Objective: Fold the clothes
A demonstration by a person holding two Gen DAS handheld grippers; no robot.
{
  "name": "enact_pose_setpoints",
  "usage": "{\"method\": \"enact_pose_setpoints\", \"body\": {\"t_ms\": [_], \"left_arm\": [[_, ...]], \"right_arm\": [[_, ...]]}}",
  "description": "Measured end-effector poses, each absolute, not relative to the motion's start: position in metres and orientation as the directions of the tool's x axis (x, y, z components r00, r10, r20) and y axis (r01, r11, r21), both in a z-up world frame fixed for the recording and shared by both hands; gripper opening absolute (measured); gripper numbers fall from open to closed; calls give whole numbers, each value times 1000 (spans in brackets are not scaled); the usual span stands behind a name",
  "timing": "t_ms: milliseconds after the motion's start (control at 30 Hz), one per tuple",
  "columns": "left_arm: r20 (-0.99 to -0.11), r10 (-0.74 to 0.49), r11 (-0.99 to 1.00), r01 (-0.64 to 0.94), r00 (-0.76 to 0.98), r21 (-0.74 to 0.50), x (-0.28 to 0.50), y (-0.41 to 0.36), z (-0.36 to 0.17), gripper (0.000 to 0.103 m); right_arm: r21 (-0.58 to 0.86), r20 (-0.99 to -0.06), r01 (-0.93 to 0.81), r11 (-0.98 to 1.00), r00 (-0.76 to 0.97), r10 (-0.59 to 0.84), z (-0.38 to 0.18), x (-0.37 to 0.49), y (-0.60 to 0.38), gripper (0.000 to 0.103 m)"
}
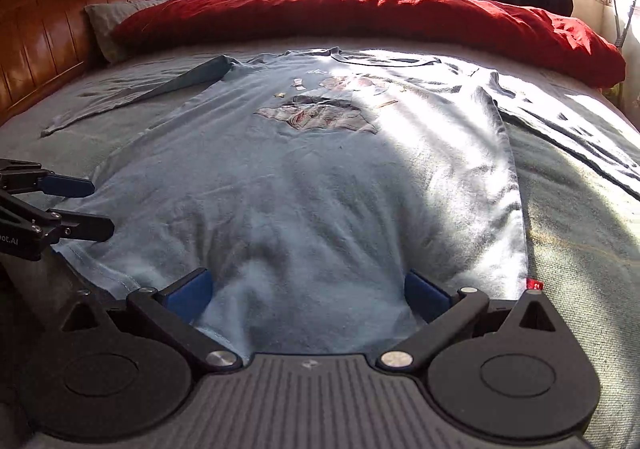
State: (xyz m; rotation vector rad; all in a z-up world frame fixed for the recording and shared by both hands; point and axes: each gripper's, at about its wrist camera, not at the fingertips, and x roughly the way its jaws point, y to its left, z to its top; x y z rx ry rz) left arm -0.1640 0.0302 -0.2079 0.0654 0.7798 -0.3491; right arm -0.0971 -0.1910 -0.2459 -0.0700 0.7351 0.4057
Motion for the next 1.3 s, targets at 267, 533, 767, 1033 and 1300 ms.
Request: {"method": "enact_pose_setpoints", "body": {"t_ms": [267,533,767,1033,1300], "left_arm": [[-642,-364,930,298,675,-214,-118,43,-162,79],[-691,-428,891,143,582,-432,19,47,-163,79],[-714,-481,854,88,509,-513,57,53,-206,78],[-717,-408,901,123,565,-416,50,66,-194,78],[-704,-474,877,213,528,-431,102,31,-175,80]], "right_arm": [[80,-687,-381,921,648,328,-236,-104,-194,103],[161,-642,-378,912,662,387,-191,-49,-219,103],[323,-669,-322,890,587,455,-190,57,-251,103],[407,-672,-276,871,556,490,-225,76,-289,103],[347,-645,-349,870,584,492,-191,109,-280,103]]}}
